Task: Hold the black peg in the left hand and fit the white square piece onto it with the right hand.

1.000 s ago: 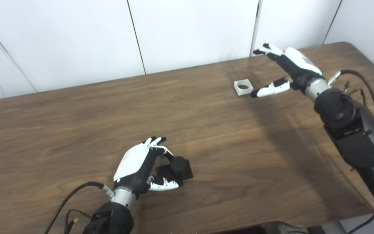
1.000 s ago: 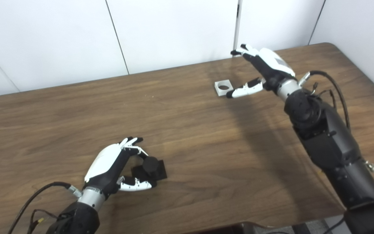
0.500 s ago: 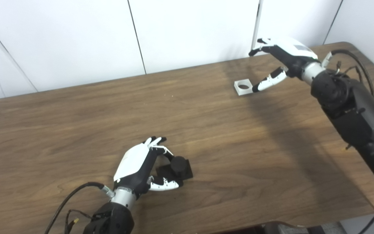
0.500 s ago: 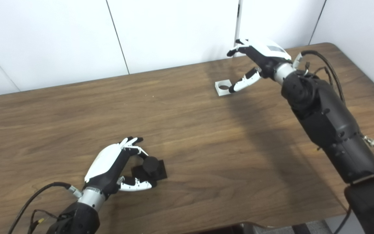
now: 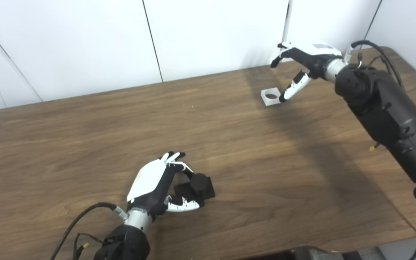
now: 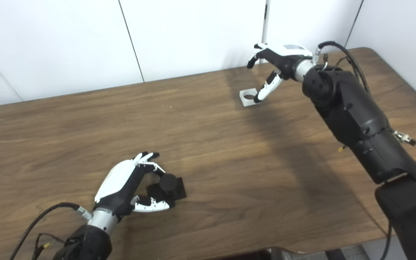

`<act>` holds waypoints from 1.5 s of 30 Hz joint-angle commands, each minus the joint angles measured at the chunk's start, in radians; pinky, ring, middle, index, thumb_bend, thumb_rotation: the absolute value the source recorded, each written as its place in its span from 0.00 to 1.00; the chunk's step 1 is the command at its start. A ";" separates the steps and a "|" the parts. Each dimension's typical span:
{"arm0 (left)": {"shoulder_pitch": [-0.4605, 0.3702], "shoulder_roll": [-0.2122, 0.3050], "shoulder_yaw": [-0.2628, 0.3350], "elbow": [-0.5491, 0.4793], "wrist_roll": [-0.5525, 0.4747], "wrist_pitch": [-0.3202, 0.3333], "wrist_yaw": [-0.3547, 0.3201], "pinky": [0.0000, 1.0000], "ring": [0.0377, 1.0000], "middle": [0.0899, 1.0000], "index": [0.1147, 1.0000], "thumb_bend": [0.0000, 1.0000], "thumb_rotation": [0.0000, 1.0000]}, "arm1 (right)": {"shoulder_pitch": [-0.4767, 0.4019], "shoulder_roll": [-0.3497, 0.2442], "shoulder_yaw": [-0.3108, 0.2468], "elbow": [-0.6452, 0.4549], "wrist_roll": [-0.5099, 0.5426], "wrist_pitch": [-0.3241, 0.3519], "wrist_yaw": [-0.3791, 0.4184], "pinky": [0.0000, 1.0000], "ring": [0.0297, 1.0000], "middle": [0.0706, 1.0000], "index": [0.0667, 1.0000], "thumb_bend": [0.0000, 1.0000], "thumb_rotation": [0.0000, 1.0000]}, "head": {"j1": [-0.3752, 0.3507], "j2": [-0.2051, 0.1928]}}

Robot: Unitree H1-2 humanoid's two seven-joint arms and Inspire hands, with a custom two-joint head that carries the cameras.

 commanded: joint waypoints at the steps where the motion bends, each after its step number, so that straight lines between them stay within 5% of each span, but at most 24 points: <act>1: -0.002 0.001 -0.009 0.034 0.022 0.007 0.001 1.00 1.00 0.93 0.43 0.50 0.08 | -0.075 -0.012 -0.003 0.008 -0.015 -0.009 0.004 1.00 1.00 0.99 0.74 0.89 0.22 | 0.002 0.000; 9: -0.002 0.000 -0.012 0.029 0.027 0.011 -0.005 0.99 1.00 0.93 0.43 0.50 0.08 | -0.104 -0.005 0.022 0.068 -0.032 -0.027 0.016 1.00 1.00 1.00 0.75 0.94 0.22 | 0.006 0.003; 45: 0.006 -0.032 -0.013 0.034 0.047 0.018 0.000 1.00 1.00 0.94 0.43 0.50 0.08 | -0.177 0.031 0.049 0.266 -0.031 -0.112 -0.027 1.00 1.00 0.97 0.70 0.85 0.23 | 0.013 0.004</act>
